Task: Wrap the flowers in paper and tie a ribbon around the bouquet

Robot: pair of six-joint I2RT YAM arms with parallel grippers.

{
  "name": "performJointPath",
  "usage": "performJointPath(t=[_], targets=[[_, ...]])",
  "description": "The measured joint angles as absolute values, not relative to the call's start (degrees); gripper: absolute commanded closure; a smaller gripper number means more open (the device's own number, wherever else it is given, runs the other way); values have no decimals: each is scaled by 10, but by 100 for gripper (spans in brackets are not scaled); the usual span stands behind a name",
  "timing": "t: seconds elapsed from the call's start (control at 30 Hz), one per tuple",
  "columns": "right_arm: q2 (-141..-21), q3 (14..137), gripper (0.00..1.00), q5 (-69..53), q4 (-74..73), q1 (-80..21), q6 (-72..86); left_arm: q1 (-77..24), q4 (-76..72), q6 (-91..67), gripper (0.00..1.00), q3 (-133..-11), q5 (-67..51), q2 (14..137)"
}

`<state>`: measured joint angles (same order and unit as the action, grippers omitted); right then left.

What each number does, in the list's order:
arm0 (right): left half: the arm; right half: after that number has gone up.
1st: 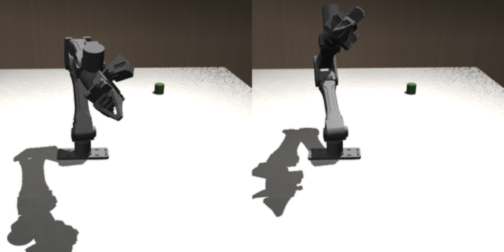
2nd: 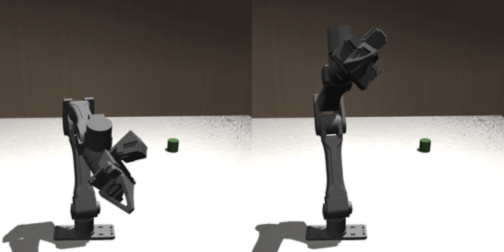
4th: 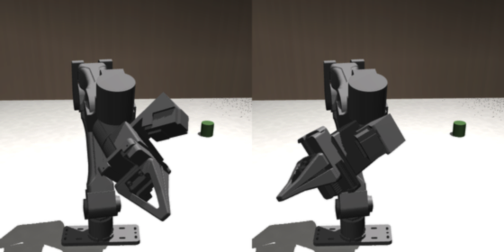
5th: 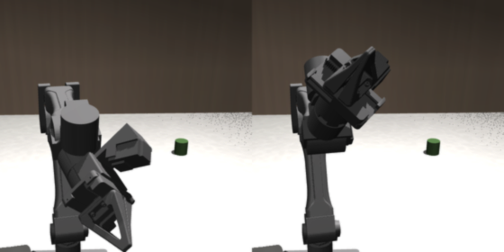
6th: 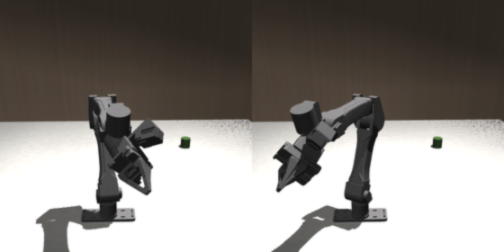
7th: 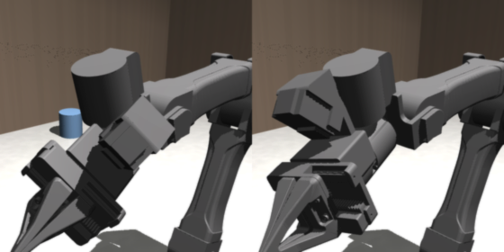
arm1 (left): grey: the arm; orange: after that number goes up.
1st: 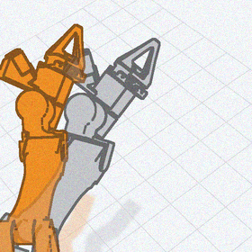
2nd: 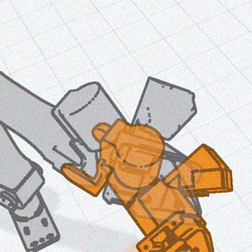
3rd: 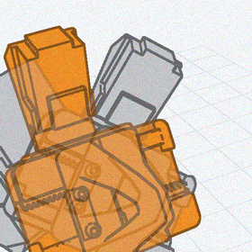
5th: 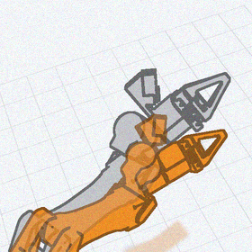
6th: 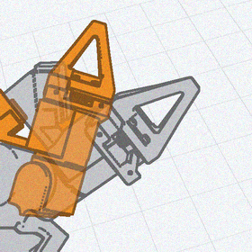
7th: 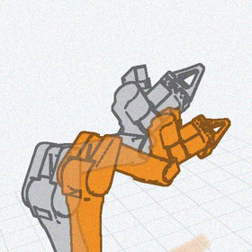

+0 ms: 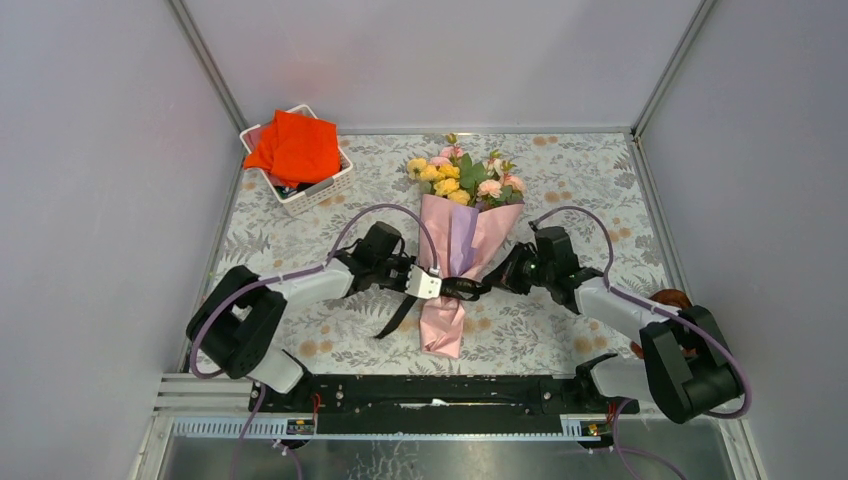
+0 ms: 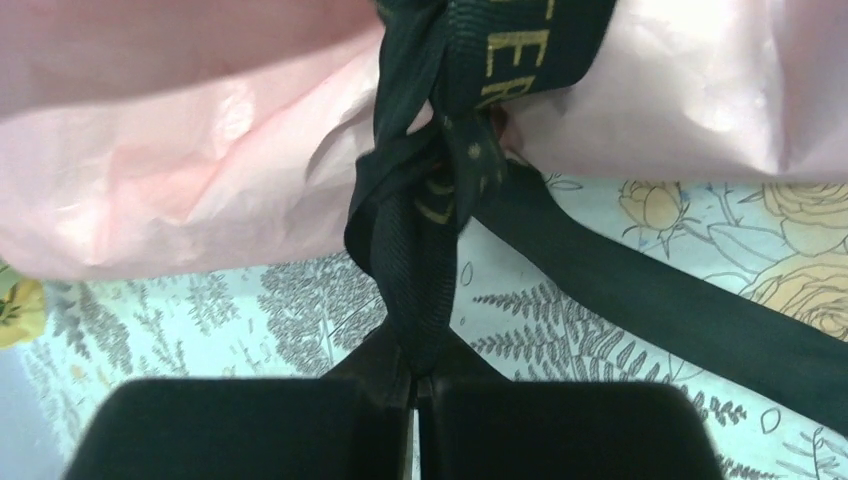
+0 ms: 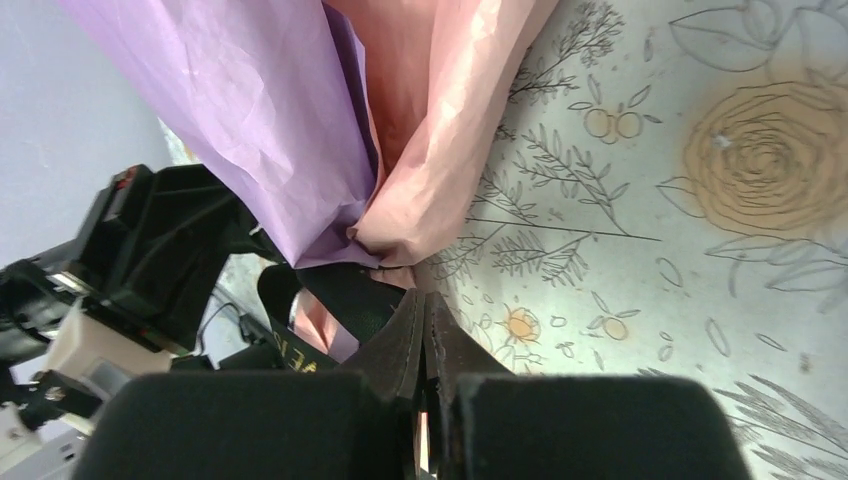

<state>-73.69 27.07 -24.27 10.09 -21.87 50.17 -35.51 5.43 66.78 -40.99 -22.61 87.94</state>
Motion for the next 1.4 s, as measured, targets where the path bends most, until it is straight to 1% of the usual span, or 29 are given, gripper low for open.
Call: performJointPath(t=[0.27,0.43,0.47,0.63,0.8,1.4], targets=[[-712,278,100,-219,24,-206,422,-346,60,704,100,-391,-184,849],[-712,262,100,-219,16,-186,406,-321,36,798,100,-347,-157,859],[-712,258,100,-219,12,-182,404,-309,25,830,100,-347,-155,866],[-712,241,100,-222,6,-180,399,-264,17,880,100,-362,-158,889],[-723,235,100,-236,9,-178,394,-260,12,926,100,-361,-165,894],[-756,234,100,-267,21,-155,367,-254,5,952,100,-359,-176,897]])
